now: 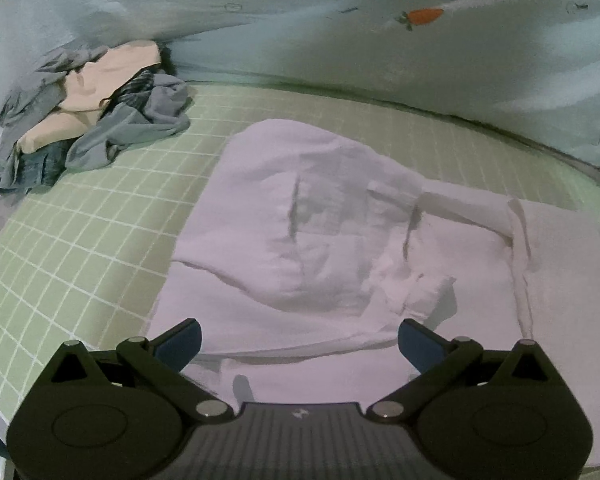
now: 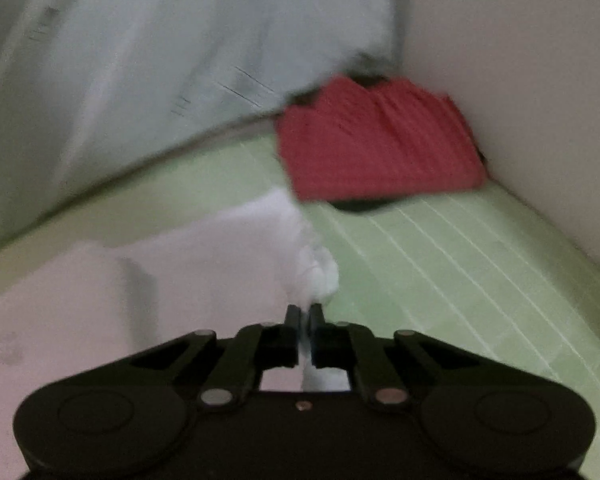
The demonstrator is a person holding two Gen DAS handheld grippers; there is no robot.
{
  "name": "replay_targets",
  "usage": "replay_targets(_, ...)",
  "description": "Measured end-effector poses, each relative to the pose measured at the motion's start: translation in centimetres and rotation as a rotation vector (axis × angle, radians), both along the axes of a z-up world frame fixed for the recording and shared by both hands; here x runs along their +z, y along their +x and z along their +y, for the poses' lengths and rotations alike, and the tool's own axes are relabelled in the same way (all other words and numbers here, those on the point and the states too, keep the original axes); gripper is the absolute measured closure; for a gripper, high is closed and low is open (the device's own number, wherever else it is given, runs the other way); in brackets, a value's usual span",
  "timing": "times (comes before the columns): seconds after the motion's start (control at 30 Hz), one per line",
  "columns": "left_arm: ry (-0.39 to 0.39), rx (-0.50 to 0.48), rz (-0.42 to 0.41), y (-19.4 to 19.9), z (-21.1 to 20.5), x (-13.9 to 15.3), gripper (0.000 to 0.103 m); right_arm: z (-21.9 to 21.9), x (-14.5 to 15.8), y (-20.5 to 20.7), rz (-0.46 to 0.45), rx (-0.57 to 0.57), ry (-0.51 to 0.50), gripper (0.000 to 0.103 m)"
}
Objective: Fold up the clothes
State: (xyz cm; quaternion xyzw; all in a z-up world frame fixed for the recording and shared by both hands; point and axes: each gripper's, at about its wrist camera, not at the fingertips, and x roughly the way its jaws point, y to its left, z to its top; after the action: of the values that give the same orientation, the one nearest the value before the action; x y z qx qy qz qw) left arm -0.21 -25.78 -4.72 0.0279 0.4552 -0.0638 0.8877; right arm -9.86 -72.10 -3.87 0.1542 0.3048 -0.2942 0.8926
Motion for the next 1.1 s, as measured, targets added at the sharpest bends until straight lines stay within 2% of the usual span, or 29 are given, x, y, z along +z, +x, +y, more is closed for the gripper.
replay_targets(0.23, -0.024, 0.0, -0.025, 0.1, 3.6, 1.1, 0.0, 12.3, 4.6, 2.7, -0.058, 0.277, -0.037, 0.098)
replay_targets(0.3, -0.027, -0.005, -0.034, 0.1, 4.5, 1.3, 0.0, 16.3, 4.4, 3.6, -0.042, 0.357, -0.023, 0.098)
replay_targets(0.4, -0.027, -0.006, -0.041, 0.0, 5.9, 1.5, 0.0, 21.0, 1.2, 5.2, 0.065, 0.414, -0.004, 0.096)
replay_targets(0.57, -0.039, -0.006, -0.032, 0.1, 7.7, 1.5, 0.0, 21.9, -1.6, 4.7, 0.135, 0.41, 0.17, 0.097)
replay_targets(0.7, -0.042, -0.016, -0.016, 0.2, 8.4, 1.0, 0.0, 21.2, 0.3, 3.0, 0.073, 0.381, 0.156, 0.087)
replay_targets(0.73, -0.043, -0.017, -0.013, 0.1, 8.5, 0.9, 0.0, 20.7, 0.9, 2.6, 0.047, 0.36, 0.153, 0.08)
replay_targets(0.93, -0.038, -0.042, -0.021, -0.4, 8.6, 0.9, 0.0, 17.6, 3.9, 0.4, -0.077, 0.204, 0.097, 0.069)
replay_targets(1.0, -0.032, -0.042, -0.022, -0.5, 8.7, 0.9, 0.0, 16.6, 4.0, 0.3, -0.079, 0.144, 0.085, 0.062)
replay_targets(1.1, -0.033, -0.031, -0.017, -0.6, 8.9, 0.8, 0.0, 15.5, 2.6, 0.9, -0.021, 0.082, 0.093, 0.056)
